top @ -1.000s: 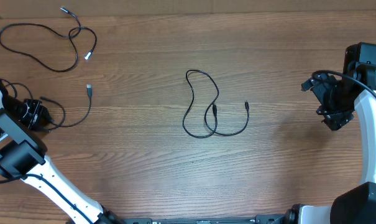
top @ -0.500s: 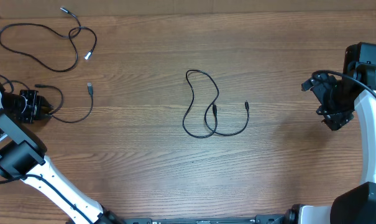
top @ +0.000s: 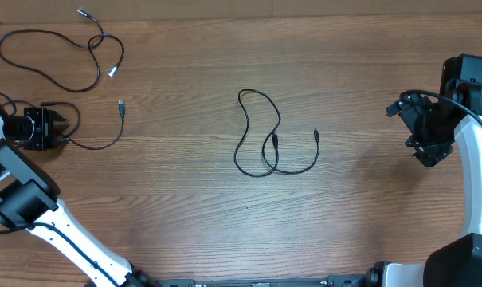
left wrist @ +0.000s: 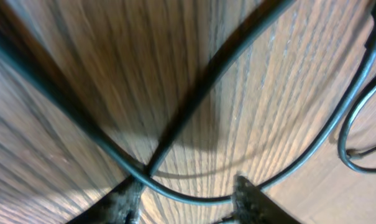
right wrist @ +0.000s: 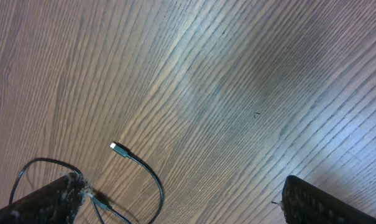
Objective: Untangle cables
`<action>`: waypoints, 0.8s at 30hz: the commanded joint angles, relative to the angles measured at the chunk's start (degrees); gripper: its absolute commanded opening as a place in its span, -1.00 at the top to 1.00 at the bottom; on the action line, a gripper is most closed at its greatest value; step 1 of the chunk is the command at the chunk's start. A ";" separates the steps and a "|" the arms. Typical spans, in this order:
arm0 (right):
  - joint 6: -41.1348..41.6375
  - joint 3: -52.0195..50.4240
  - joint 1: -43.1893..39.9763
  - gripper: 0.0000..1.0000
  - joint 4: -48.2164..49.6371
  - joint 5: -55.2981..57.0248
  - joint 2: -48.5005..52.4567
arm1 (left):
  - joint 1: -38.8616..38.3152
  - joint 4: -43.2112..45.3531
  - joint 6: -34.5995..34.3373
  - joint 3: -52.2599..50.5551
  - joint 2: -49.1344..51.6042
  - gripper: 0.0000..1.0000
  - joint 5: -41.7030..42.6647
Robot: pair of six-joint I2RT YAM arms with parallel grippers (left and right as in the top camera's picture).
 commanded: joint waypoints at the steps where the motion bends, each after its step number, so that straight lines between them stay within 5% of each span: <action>1: 0.22 0.50 -0.11 -1.00 0.33 0.57 0.17 | 0.11 -2.03 0.13 -1.49 3.67 -0.38 -7.54; 5: 0.22 0.50 -0.11 -1.00 0.33 0.55 0.17 | 1.44 -3.98 0.22 -0.50 3.21 -0.56 -10.43; 14: 0.22 0.50 -0.11 -1.00 0.33 0.55 0.17 | 3.17 -4.17 0.57 1.84 -6.88 -0.60 -17.88; 24: 0.22 0.50 -0.11 -1.00 0.33 0.55 0.17 | -2.16 0.22 6.51 1.81 -14.75 -0.59 -14.16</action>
